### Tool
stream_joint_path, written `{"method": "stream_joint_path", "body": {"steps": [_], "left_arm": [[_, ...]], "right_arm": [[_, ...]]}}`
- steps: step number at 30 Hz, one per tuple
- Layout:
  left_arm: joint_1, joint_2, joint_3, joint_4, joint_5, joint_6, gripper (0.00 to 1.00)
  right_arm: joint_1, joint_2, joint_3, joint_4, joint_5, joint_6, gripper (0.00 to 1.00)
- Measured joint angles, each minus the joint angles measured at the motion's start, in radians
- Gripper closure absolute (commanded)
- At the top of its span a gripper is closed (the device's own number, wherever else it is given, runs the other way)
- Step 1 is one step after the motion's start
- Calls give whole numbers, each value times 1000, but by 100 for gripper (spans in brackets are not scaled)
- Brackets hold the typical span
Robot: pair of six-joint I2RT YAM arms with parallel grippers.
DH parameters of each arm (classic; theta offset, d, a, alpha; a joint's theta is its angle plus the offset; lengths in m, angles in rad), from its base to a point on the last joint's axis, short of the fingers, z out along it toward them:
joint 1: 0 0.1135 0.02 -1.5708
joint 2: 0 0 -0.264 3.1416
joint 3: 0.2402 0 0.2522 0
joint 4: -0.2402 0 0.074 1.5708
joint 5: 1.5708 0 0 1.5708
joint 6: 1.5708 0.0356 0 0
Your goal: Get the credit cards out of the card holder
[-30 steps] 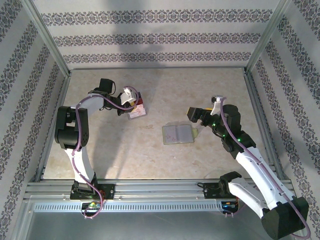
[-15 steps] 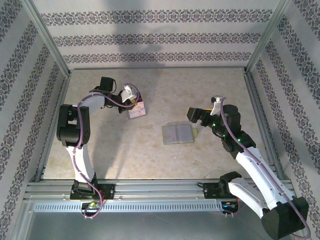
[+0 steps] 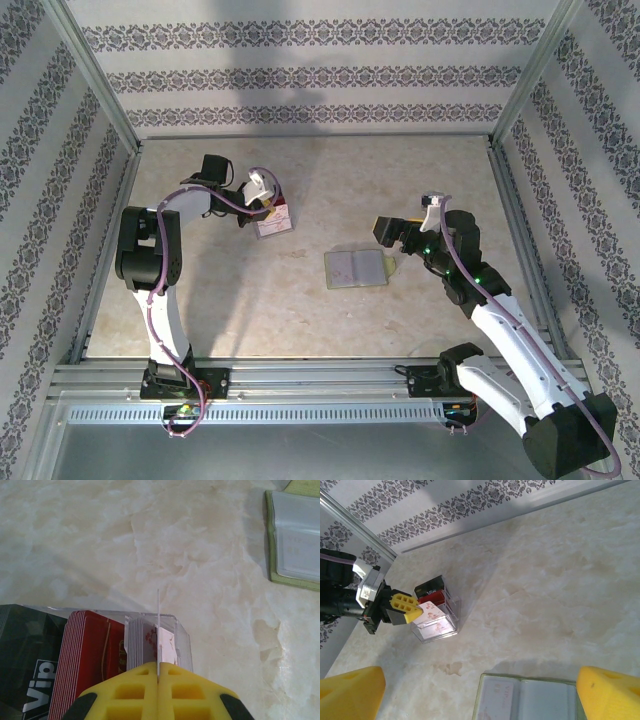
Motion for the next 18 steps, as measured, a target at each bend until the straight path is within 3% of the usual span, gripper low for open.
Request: {"method": "stream_joint_path", "body": {"steps": [7,9,12,18], "left_arm": [[0,0,-28,1,-8,-8,99],[-1,0,-37,1,-12,-13,93],[-3,0,-43,1,-22,-21,75],[-14,-3,-44,1,-22,-42,63]], "right_arm": [[0,0,-2,0,-2,1,2],[0,-2,-3,0,-2,1,2],[0,-8,-5,0,-2,1,2],[0,-21,-5,-1,-1,2,2]]}}
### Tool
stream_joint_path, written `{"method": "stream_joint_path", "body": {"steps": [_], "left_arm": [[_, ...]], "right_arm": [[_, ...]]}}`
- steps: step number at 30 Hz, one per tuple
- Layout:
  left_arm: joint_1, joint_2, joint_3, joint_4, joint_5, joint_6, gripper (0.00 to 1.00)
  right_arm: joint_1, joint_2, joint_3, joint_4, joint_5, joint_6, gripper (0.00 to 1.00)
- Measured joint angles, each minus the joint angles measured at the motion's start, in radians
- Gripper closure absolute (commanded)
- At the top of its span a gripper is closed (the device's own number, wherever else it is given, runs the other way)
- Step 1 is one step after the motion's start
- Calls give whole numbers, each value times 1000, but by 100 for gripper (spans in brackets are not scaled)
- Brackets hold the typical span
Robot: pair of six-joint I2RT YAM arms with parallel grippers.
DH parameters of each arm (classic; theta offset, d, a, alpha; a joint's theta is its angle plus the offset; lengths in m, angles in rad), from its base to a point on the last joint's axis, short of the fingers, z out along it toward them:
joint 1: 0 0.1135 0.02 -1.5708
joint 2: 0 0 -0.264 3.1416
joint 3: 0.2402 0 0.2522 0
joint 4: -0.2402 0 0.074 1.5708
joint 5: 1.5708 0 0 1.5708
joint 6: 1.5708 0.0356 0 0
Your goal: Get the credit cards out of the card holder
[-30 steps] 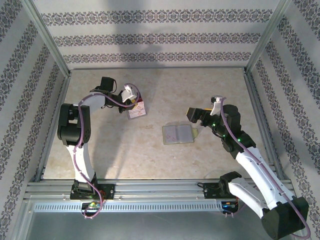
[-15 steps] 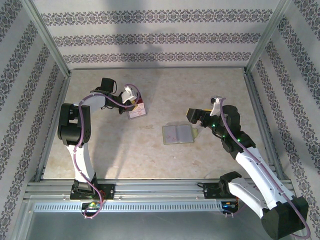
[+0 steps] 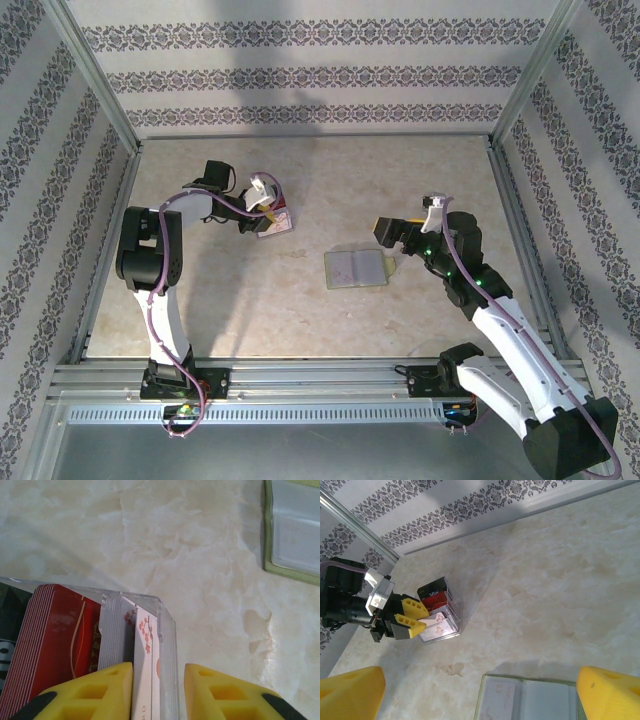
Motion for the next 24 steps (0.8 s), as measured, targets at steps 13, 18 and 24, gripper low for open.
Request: {"method": "stream_joint_path", "body": {"steps": [13,18,24], "left_arm": [[-6,-219,-97,126,-35,-170,31],[-49,-325,-143,190,-128,-332,1],[-184,-444,-238,264,-342,-523,0]], "right_arm": [[145,102,72,-151,174,-18,4],[228,206,119,-209,266,-29,14],[347,407,194,-285,352,-32,20]]}}
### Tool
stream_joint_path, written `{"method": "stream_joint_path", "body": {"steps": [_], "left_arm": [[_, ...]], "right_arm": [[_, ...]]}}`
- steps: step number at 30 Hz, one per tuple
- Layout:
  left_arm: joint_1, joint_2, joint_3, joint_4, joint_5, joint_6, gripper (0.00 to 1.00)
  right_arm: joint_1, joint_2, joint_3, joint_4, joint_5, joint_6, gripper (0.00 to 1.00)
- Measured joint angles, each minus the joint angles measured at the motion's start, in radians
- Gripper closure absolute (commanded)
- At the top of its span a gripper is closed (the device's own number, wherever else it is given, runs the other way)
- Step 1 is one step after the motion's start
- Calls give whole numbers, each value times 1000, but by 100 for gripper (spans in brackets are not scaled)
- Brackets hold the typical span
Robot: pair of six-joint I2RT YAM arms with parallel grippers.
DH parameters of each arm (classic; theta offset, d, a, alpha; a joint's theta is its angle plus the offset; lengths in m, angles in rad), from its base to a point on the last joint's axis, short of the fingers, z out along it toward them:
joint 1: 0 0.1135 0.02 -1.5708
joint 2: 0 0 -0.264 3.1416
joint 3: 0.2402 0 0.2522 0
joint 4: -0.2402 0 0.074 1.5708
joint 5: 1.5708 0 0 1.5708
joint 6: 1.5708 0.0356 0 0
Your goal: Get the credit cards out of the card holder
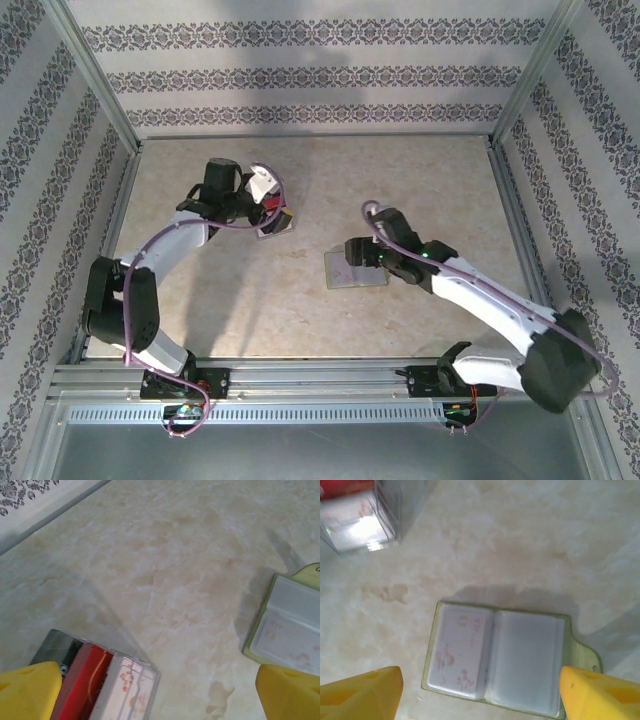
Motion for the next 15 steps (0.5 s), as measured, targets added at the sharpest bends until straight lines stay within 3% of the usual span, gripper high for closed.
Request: {"method": "stream_joint_path", "body": {"steps": [6,15], "left_arm": [[-113,-95,-98,71,-253,-244,0],[-151,-261,-374,158,-537,-647,0]], "right_arm": [[91,205,93,-62,38,3,21],[140,413,188,-126,67,7,25]]}}
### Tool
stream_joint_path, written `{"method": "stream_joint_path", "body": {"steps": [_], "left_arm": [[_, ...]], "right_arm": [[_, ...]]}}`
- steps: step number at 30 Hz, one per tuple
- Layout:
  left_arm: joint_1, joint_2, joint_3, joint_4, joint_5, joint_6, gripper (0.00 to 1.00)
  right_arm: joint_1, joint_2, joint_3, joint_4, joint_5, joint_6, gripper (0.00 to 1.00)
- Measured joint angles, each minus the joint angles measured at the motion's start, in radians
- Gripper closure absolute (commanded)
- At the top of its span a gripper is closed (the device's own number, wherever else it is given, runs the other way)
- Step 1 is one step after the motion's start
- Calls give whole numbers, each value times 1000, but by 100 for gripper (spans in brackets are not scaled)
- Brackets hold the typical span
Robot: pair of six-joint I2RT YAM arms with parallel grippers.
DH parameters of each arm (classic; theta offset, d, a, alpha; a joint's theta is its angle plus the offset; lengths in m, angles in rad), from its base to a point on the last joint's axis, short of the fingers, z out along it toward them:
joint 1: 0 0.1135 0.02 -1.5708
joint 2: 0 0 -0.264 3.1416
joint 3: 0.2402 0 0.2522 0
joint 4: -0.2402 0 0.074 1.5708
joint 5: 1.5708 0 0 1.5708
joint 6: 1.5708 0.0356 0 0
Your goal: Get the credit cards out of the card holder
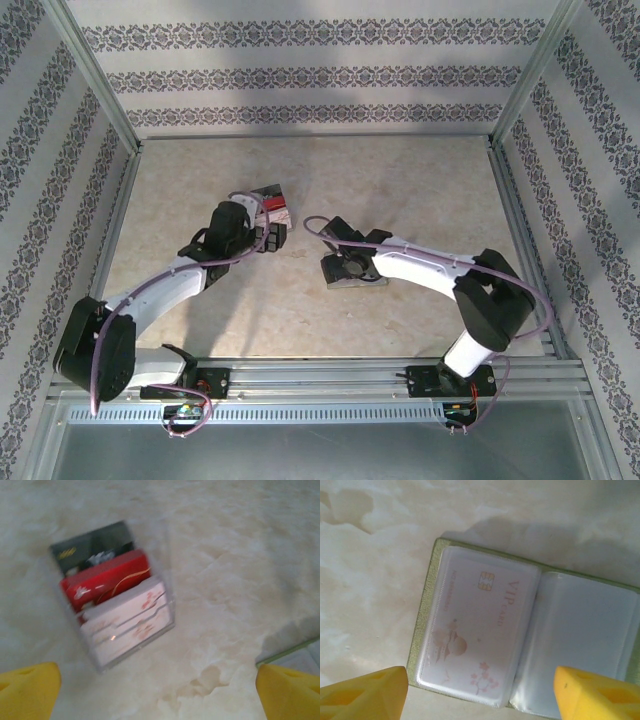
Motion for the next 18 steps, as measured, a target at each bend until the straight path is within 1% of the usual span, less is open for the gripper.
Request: {"method": "stream_joint_path", "body": {"steps": [4,8,13,18], "left_arm": [[0,-28,-63,11,-67,-80,0],[0,-35,-65,20,-97,-95,0],[0,-41,-65,37,-118,-99,0],[0,-41,-65,47,-125,-104,0]], "right_arm": [[8,76,29,-8,2,0,26],[13,128,49,-13,8,2,26],[13,151,60,-15,16,16,30],[12,151,60,-15,20,24,40]]}}
